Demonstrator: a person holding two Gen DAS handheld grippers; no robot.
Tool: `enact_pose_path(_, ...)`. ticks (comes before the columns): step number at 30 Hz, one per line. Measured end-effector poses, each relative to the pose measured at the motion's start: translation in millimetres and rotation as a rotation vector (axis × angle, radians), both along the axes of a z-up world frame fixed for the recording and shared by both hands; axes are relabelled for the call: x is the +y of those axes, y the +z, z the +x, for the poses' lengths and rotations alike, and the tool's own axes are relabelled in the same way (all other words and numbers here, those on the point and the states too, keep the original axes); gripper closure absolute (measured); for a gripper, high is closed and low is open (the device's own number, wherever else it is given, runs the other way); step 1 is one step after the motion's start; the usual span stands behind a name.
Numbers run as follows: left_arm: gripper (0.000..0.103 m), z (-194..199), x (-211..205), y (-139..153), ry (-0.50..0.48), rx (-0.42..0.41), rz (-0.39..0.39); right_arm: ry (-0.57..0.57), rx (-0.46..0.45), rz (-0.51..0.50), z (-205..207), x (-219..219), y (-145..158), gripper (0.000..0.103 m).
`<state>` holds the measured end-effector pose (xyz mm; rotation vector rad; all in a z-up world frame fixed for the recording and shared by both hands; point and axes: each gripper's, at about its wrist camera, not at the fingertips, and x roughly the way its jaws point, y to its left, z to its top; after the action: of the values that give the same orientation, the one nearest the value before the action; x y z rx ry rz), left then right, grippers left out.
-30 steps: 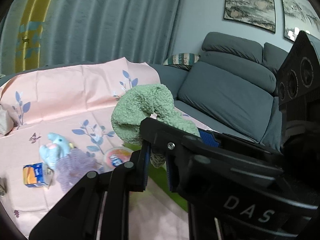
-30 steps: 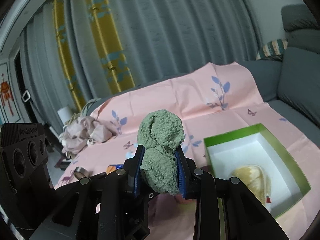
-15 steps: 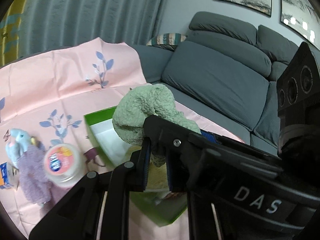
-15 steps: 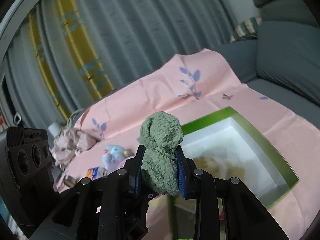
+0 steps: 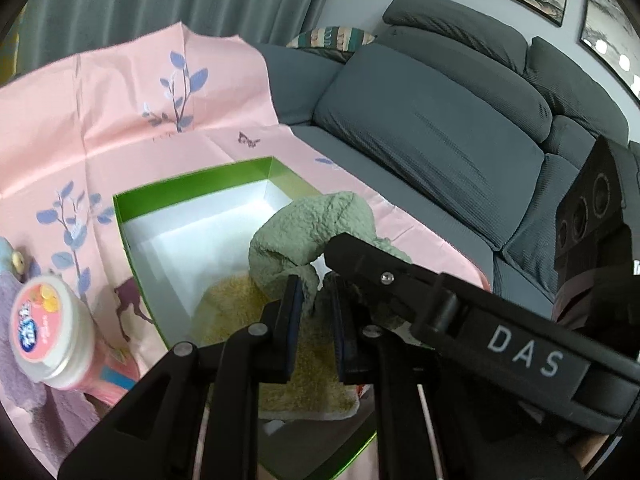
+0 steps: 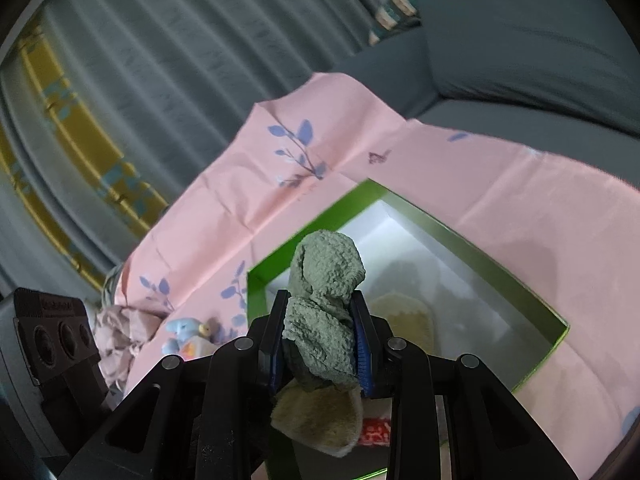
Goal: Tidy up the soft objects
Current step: 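Carry the green cloth over the green box with the right gripper, then open the right gripper to drop the cloth into the box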
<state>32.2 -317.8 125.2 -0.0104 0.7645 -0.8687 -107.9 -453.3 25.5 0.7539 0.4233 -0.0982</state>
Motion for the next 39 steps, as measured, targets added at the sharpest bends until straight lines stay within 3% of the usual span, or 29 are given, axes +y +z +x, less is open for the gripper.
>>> enact_pose_path(7, 0.092, 1, -5, -5, 0.016, 0.019, 0.023, -0.039, 0.08, 0.02, 4, -6, -9, 0.071)
enact_pose_path(16, 0.076, 7, -5, -19, 0.049, 0.081, 0.065, -0.077, 0.183, 0.012, 10, -8, -17, 0.071)
enact_pose_path(25, 0.062, 8, -1, -24, 0.066, 0.109, 0.037, -0.108, 0.242, 0.009, 10, -10, -19, 0.07)
enact_pose_path(32, 0.043, -1, 8, -7, 0.072, 0.075, -0.004, -0.158, 0.195, 0.021, -1, -12, -10, 0.023)
enact_pose_path(37, 0.033, -15, 23, 11, 0.09, 0.012, -0.028, -0.179, 0.131, 0.029, -11, -7, 3, 0.016)
enact_pose_path(39, 0.027, -21, 31, 18, 0.083, 0.006, -0.046, -0.196, 0.117, 0.021, -15, -4, 8, 0.009)
